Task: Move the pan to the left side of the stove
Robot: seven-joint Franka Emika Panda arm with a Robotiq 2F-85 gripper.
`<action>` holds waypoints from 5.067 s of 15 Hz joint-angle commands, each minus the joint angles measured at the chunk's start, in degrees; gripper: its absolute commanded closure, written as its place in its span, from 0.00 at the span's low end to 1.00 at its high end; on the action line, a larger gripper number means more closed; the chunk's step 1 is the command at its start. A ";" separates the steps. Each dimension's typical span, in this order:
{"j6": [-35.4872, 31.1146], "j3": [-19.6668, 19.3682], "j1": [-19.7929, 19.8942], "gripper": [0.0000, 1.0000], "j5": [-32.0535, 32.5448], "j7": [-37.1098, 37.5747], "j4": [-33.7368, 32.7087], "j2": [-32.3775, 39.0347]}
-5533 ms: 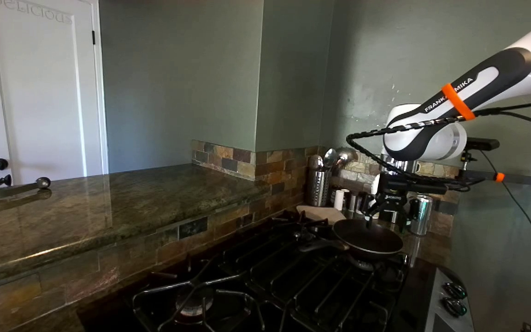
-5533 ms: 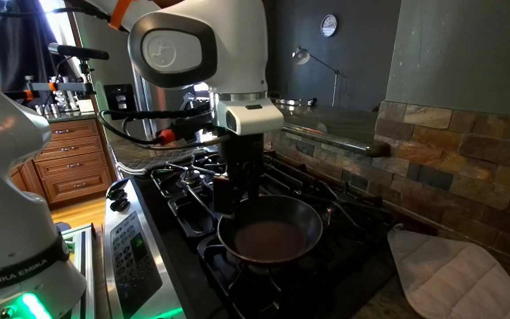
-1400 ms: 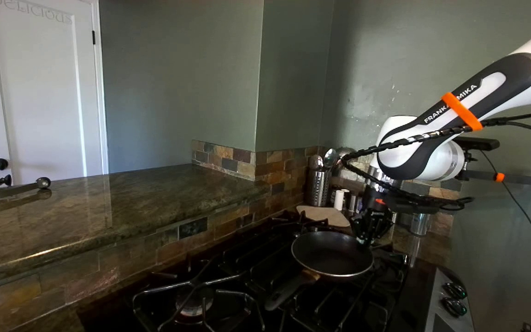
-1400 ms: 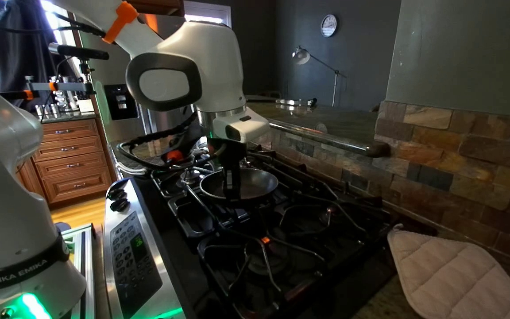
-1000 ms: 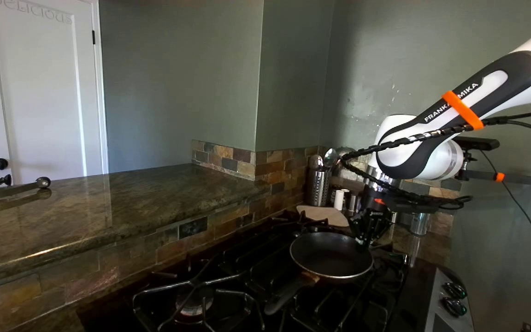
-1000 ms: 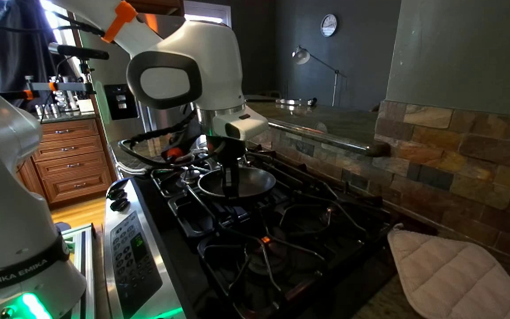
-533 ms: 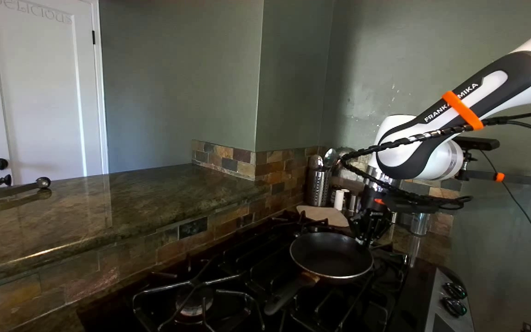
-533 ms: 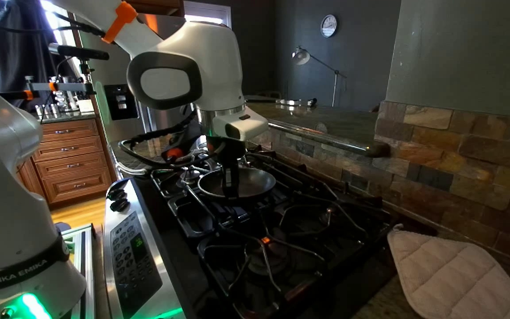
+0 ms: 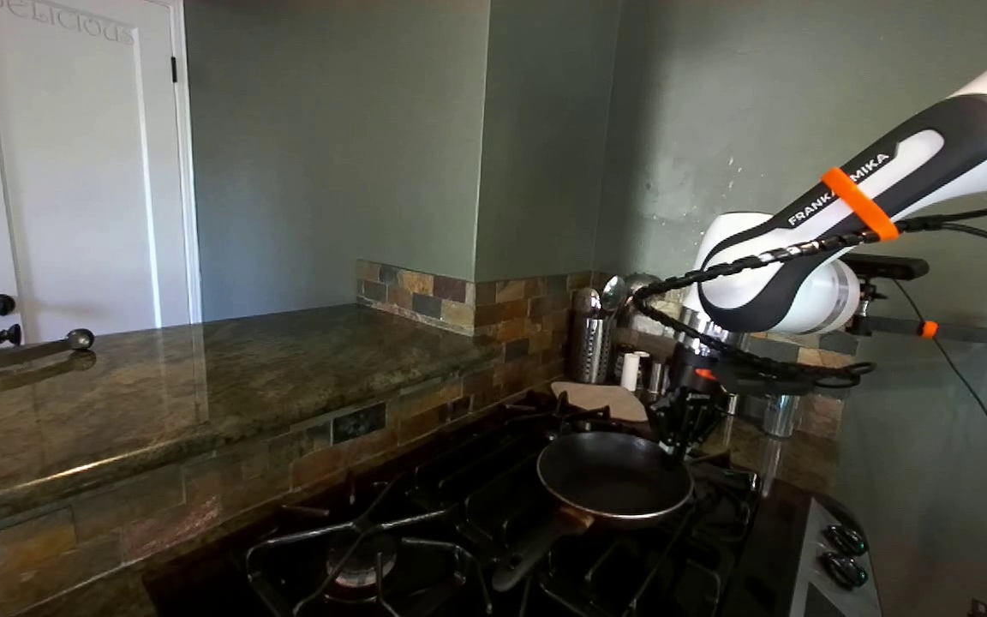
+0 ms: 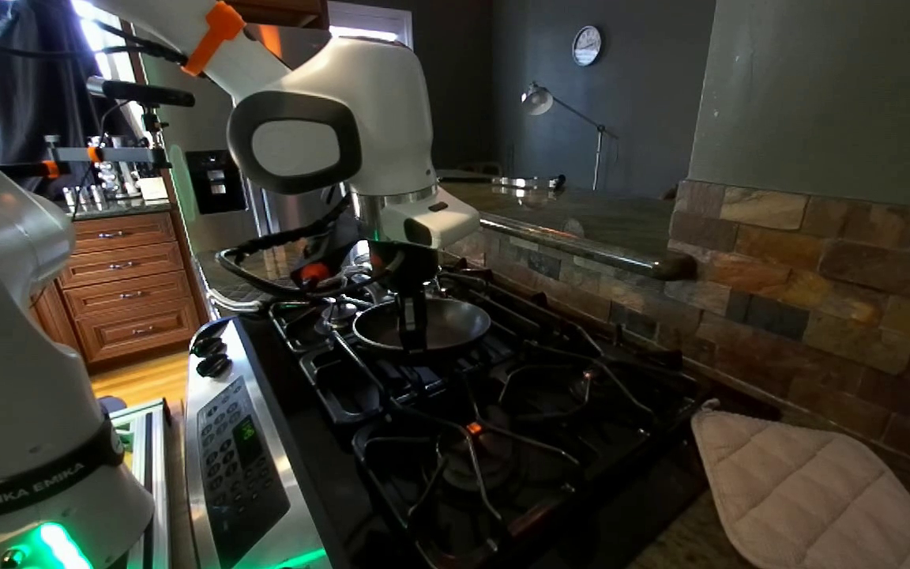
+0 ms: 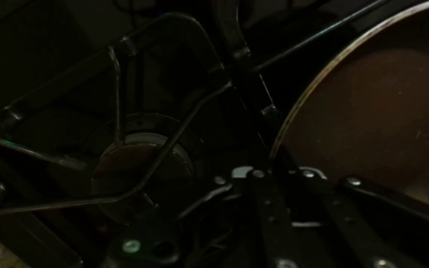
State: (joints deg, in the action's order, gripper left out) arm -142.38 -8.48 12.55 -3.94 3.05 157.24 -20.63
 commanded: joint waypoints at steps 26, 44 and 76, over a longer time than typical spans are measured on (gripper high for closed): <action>2.33 6.83 -18.01 0.97 -13.13 -2.64 -0.05 2.69; -0.70 12.50 -20.29 0.97 -11.52 -0.59 0.28 3.77; -2.63 14.28 -21.46 0.09 -10.32 -0.97 0.22 4.84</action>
State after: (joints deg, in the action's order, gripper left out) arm -143.05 5.39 -9.02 -15.05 1.26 157.08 -15.27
